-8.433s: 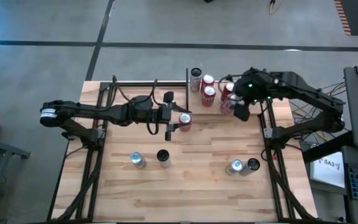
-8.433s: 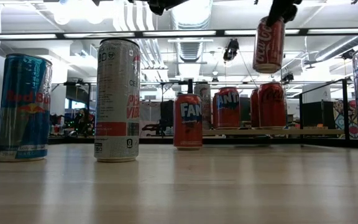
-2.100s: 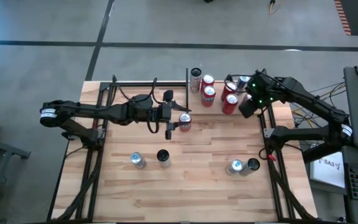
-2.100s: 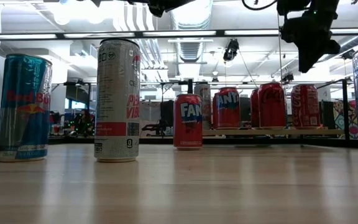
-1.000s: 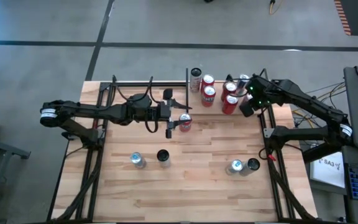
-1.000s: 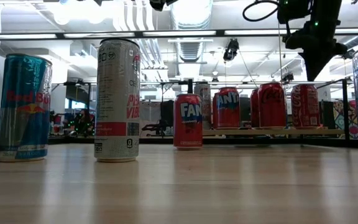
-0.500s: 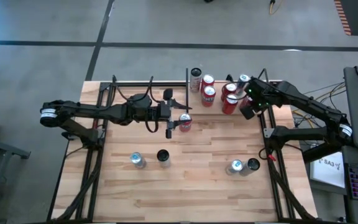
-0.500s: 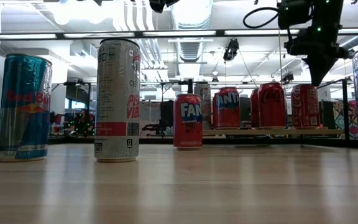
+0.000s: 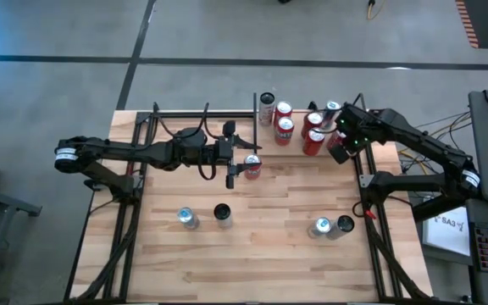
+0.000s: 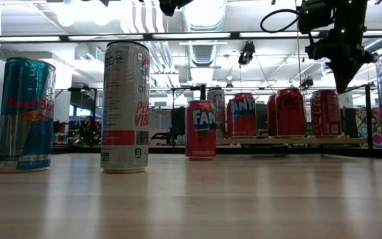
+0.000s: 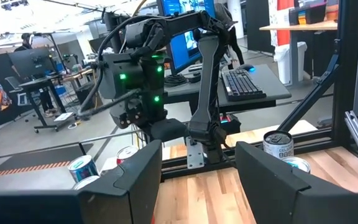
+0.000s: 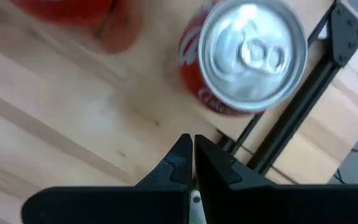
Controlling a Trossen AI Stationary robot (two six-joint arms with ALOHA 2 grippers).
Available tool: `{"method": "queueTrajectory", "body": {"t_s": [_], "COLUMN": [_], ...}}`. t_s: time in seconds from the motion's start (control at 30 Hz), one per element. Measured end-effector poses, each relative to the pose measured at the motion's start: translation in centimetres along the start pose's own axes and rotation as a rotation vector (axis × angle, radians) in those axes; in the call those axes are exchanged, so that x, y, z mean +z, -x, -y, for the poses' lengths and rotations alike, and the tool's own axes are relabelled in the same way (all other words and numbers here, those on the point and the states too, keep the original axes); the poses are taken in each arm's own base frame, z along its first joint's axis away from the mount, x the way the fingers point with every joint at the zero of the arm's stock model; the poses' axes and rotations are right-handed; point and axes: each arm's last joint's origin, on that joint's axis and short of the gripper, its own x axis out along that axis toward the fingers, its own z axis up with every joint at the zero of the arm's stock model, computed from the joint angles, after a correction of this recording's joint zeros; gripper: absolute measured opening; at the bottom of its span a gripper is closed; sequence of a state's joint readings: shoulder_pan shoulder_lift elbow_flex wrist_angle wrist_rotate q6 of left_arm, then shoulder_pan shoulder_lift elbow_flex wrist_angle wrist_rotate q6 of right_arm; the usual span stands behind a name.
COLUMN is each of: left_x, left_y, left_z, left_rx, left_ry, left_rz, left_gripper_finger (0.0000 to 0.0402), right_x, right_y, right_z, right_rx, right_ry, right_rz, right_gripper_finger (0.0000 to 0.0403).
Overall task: Place canned beverage on shelf
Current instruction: Put the red white soda can on the shelf
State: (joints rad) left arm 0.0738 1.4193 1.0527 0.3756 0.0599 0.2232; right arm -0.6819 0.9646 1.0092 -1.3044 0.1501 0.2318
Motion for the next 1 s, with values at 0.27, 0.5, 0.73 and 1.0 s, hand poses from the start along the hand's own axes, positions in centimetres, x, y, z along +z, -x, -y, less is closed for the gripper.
{"method": "queueTrajectory", "body": {"t_s": [0.27, 0.5, 0.73, 1.0], "left_x": [0.06, 0.07, 0.06, 0.06], "left_y": [0.00, 0.00, 0.00, 0.00], "left_z": [-0.01, 0.02, 0.01, 0.01], "left_rx": [0.001, 0.000, 0.000, 0.000], "left_ry": [0.001, 0.000, -0.003, -0.003], "left_rz": [0.006, 0.006, 0.006, 0.005], "left_gripper_finger": [0.0190, 0.0190, 0.0190, 0.0190], "right_x": [0.97, 1.08, 1.07, 0.90], "right_y": [0.50, 0.41, 0.40, 0.39], "right_z": [-0.14, -0.17, -0.02, 0.12], "right_rx": [0.014, 0.013, -0.038, -0.077], "right_ry": [0.001, -0.003, -0.008, -0.016], "right_rz": [0.097, 0.096, 0.102, 0.091], "right_gripper_finger": [0.0009, 0.0009, 0.0009, 0.0009]}}
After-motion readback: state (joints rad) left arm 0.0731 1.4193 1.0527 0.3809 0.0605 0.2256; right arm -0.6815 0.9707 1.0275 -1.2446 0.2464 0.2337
